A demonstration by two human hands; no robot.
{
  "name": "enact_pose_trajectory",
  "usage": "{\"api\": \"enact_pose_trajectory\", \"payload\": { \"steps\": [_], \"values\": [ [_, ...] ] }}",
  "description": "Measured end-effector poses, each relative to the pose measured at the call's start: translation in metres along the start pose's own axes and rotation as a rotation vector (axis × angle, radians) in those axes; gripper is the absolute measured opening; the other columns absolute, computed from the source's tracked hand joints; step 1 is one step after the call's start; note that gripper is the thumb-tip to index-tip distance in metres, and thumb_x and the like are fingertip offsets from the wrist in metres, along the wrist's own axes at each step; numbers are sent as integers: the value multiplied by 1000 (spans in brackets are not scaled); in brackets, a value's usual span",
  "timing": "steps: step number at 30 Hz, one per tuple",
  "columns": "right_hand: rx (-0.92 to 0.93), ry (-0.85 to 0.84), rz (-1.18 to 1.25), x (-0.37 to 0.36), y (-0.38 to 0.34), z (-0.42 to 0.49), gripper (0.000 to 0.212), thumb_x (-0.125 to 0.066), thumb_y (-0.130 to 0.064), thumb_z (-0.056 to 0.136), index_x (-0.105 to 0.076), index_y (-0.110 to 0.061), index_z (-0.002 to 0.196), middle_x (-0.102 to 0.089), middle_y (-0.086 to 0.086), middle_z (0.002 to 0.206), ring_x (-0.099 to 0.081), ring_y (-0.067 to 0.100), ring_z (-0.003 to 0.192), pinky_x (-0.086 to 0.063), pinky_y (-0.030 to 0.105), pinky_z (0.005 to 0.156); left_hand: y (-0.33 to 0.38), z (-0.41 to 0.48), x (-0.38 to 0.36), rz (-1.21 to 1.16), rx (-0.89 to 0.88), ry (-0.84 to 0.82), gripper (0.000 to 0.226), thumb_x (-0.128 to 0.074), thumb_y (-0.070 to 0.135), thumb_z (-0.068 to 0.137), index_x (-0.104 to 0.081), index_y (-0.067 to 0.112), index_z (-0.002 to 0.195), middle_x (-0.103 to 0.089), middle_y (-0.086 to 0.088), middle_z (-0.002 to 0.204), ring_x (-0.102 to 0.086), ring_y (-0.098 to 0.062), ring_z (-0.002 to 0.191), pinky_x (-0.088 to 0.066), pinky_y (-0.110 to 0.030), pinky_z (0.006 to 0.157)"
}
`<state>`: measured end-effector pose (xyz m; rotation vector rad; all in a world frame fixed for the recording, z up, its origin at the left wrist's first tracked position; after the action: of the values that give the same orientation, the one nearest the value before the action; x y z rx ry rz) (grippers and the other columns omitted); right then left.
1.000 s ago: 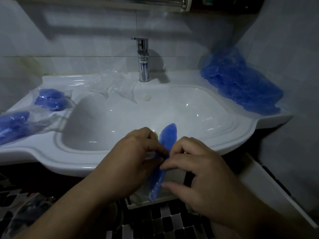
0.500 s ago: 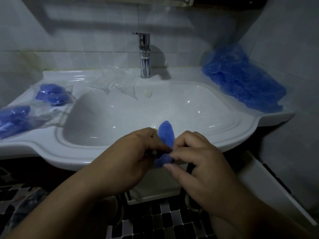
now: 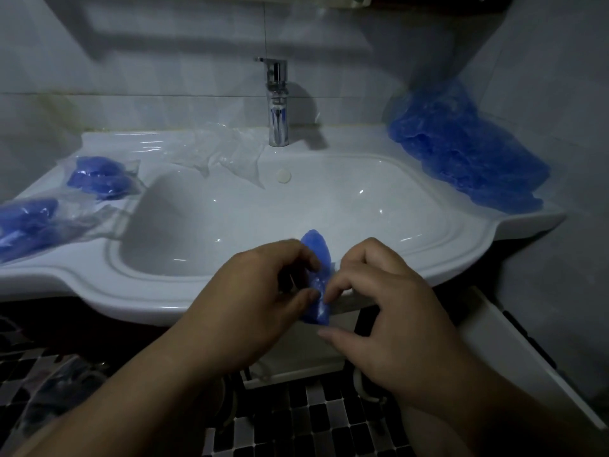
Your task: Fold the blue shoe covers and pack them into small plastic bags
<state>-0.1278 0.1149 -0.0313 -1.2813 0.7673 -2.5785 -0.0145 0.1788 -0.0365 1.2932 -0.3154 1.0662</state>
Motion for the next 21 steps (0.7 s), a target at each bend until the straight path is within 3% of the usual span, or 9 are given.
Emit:
{"api": "enact_pose_trajectory", "payload": {
  "steps": [3, 7, 10, 13, 16, 21],
  "values": [
    [54, -33, -140, -5, -1, 1, 29, -84, -25, 66, -64, -30, 88, -43, -18, 93, -47, 3, 91, -39, 13, 74, -2, 0, 3, -22, 9, 34, 18, -71, 26, 79, -54, 31, 83, -64, 8, 73, -61, -11, 66, -50, -30, 61],
    [70, 0, -186, -5, -1, 4, 7, -72, -26, 80, -68, -25, 85, -45, -14, 88, -45, 5, 87, -38, 16, 71, -2, 1, 5, 17, 10, 48, 13, -71, 31, 79, -64, 32, 69, -65, 15, 72, -61, -6, 67, -46, -22, 59],
    [29, 13, -90, -4, 4, 3, 11, -60, -31, 84, -68, -23, 83, -48, -14, 87, -49, 7, 88, -41, 19, 74, 2, -2, 4, -36, -55, -43, 15, -62, 45, 84, -71, 36, 76, -67, 16, 83, -65, -5, 79, -50, -24, 71],
    [-20, 18, 17, -4, 7, 3, 17, -56, -34, 84, -67, -23, 79, -49, -15, 85, -52, 9, 89, -41, 19, 74, 8, -8, 1, -169, -88, -156, 19, -65, 48, 79, -74, 32, 83, -69, 10, 89, -68, -8, 88, -47, -19, 87],
    [-78, 53, 57, -1, 11, 5, 15, -59, -32, 82, -64, -22, 71, -51, -13, 83, -54, 9, 88, -42, 18, 72, 4, -6, 5, -128, -51, -49, 7, -70, 41, 82, -72, 34, 84, -70, 15, 82, -68, -6, 80, -53, -27, 74],
    [-144, 120, 8, 1, 17, 6, 20, -66, -31, 80, -57, -24, 63, -52, -9, 80, -55, 8, 83, -45, 24, 67, 0, 1, 5, -39, 42, 78, 8, -72, 27, 81, -70, 34, 76, -67, 15, 72, -62, -5, 68, -46, -21, 61]
  ]
}}
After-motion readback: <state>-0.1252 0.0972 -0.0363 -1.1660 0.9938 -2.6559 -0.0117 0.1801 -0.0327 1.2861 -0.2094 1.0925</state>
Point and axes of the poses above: each hand's wrist, its own z-axis towards the middle knuckle, its own x-axis out of the back of the hand, y = z × x, the point moved 9 cm from there along z, towards the middle knuckle
